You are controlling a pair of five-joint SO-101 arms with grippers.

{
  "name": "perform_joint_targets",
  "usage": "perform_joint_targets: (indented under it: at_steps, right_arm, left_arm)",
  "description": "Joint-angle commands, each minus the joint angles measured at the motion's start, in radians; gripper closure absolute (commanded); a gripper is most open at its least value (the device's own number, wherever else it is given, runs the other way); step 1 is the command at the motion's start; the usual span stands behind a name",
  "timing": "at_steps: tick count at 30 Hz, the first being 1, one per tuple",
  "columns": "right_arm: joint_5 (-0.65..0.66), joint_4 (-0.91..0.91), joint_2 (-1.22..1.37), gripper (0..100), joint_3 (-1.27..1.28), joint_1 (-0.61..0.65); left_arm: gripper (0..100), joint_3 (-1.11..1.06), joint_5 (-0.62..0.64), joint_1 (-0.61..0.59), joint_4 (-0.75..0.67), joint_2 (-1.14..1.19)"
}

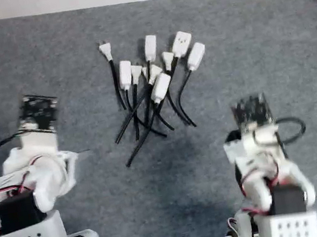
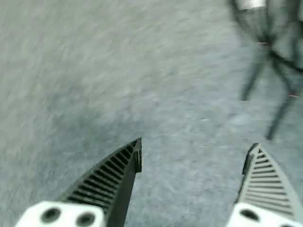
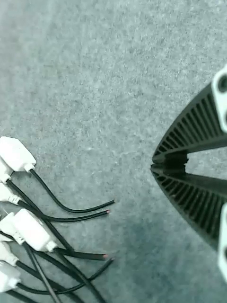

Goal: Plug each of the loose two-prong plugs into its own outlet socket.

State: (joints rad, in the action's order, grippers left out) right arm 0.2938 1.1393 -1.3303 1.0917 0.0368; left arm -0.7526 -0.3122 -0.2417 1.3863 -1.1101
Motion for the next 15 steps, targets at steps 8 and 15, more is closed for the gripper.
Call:
perform_joint_targets:
  at_steps: [8,15]
  right_arm:
    - [-0.164,-0.03,0.9,98.8,-0.656,0.117]
    - [-0.209,0.124,1.023,98.8,-0.766,0.113]
  left_arm:
    - [66,0.157,0.011,0.062,-0.078,0.351]
    - [66,0.659,0.014,0.213,-0.117,0.983]
